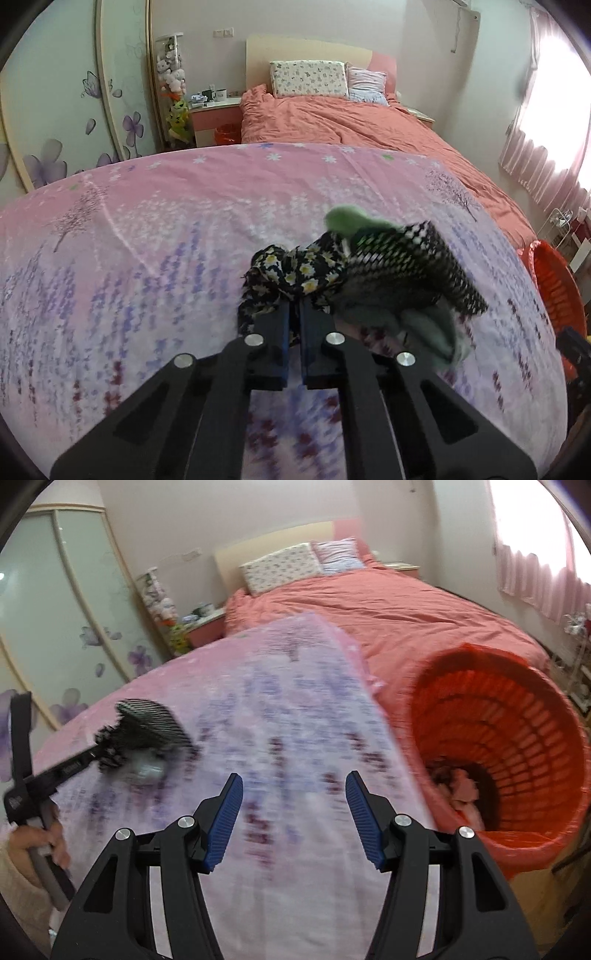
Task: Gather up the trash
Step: 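Grasp the black floral scarf with the left tool while the right tool grasps the black checkered cloth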
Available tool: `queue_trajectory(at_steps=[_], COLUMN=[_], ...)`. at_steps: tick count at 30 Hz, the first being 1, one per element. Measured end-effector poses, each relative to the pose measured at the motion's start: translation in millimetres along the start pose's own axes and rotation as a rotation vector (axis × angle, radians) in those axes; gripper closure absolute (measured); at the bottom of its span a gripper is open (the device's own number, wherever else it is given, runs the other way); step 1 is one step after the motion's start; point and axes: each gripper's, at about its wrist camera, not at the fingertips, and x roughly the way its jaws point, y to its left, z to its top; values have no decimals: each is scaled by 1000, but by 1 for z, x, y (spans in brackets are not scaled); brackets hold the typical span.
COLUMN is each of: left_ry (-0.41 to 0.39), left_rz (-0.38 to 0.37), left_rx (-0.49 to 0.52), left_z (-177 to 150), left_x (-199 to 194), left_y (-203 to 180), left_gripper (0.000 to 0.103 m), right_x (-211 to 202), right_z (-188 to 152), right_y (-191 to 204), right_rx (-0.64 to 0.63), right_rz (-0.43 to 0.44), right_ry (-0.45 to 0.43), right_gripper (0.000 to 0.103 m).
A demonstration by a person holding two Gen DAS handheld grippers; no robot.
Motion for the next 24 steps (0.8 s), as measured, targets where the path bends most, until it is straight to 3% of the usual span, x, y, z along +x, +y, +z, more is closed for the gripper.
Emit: queue_trajectory(at_steps=[7, 11, 13, 15, 17, 24], left_ry=[30, 54, 56, 54, 51, 2], left_rz=[62, 60, 51, 46, 37, 37], left_rx=[-23, -62, -72, -75, -80, -116], left_z=[-25, -36, -39, -40, -41, -35], left_x=[-19, -21, -22, -22, -22, -30], left_y=[47, 66, 70, 70, 70, 73], left_gripper=[98, 98, 97, 97, 93, 55], right_x=[29, 52, 64, 75, 75, 46], right_z=[11, 17, 18, 17, 14, 5], right_y=[56, 84, 94, 97, 94, 63], right_rx=[-68, -104, -128, -148, -140, -97], right_rz=[104, 132, 117, 94, 98, 71], right_ry=[11, 32, 44, 66, 71, 4], right_gripper=[48, 51, 57, 81, 96, 98])
